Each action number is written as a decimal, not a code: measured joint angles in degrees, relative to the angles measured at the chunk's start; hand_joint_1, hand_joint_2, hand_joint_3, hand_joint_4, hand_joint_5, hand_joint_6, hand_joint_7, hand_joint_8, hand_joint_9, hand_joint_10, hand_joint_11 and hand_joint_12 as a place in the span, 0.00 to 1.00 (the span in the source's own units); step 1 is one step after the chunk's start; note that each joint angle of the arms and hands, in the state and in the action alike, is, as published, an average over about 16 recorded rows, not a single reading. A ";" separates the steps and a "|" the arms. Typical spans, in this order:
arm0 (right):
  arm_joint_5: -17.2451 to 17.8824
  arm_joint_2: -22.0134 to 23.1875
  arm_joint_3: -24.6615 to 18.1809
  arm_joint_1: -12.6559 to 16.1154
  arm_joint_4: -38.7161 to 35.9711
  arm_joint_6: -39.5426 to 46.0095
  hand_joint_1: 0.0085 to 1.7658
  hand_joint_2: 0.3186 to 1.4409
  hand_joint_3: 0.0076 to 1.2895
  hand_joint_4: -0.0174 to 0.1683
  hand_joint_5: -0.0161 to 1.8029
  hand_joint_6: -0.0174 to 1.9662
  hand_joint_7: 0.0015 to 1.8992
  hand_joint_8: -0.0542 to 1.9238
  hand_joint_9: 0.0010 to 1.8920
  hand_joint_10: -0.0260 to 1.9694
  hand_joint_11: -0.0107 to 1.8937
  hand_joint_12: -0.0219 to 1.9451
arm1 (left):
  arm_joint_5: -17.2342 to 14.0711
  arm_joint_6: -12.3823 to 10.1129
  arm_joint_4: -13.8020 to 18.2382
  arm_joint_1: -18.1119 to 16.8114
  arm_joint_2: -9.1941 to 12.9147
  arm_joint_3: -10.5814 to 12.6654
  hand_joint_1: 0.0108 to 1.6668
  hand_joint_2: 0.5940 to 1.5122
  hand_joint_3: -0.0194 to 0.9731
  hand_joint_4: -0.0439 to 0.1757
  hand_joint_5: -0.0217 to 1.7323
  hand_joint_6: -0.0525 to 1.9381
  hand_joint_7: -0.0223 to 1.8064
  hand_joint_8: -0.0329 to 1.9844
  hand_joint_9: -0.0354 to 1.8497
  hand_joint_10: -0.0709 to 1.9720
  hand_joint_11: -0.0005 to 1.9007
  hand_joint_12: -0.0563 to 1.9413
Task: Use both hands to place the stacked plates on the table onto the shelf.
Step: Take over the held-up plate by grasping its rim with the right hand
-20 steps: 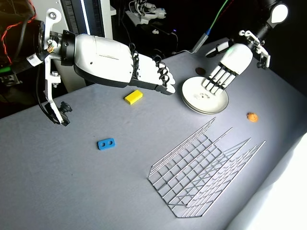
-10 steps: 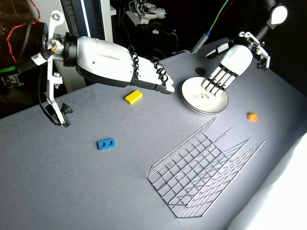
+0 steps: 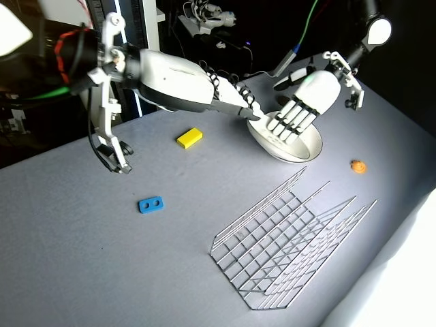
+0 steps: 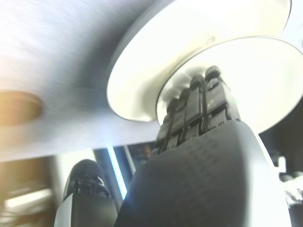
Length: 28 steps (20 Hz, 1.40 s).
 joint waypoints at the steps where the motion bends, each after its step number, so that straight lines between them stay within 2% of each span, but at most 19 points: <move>1: -0.66 -1.33 0.60 0.10 0.06 -0.67 0.33 0.63 0.01 0.12 0.04 0.02 0.04 0.03 0.04 0.02 0.02 0.18 | 0.39 -0.18 -0.12 -0.13 0.02 -0.66 0.00 0.46 0.04 0.17 0.01 0.02 0.01 0.00 0.02 0.04 0.01 0.02; 6: -3.44 -7.95 4.09 0.43 0.43 -3.42 0.39 0.64 0.01 0.11 0.11 0.02 0.12 0.03 0.12 0.02 0.03 0.33 | 1.87 -1.06 -0.35 -0.71 0.24 -2.89 0.00 0.46 0.04 0.16 0.01 0.01 0.00 0.00 0.03 0.04 0.01 0.02; 13: -5.13 -14.64 8.32 1.35 0.76 -6.28 0.53 0.65 0.01 0.11 0.24 0.02 0.25 0.03 0.26 0.03 0.08 0.55 | 2.46 -1.34 -0.18 -0.98 0.46 -3.61 0.00 0.46 0.04 0.16 0.01 0.01 0.00 0.00 0.03 0.04 0.01 0.02; 19: -5.26 -16.94 9.89 3.12 0.86 -7.21 0.60 0.64 0.01 0.12 0.34 0.02 0.35 0.03 0.37 0.03 0.15 0.58 | 2.41 -1.42 -0.04 -1.08 0.45 -3.61 0.00 0.46 0.04 0.17 0.01 0.01 0.01 0.00 0.03 0.04 0.01 0.02; 25: -5.55 -17.67 10.26 4.84 0.83 -7.38 0.63 0.63 0.01 0.14 0.36 0.02 0.37 0.04 0.39 0.03 0.17 0.58 | 2.40 -1.50 0.04 -1.14 0.44 -3.61 0.00 0.46 0.04 0.16 0.01 0.01 0.00 0.00 0.02 0.04 0.01 0.02; 28: -5.62 -17.97 10.26 5.27 0.83 -7.83 0.61 0.63 0.01 0.13 0.34 0.02 0.35 0.04 0.37 0.02 0.15 0.57 | 2.40 -1.53 0.06 -1.15 0.44 -3.61 0.00 0.46 0.04 0.17 0.01 0.01 0.00 0.00 0.02 0.04 0.01 0.02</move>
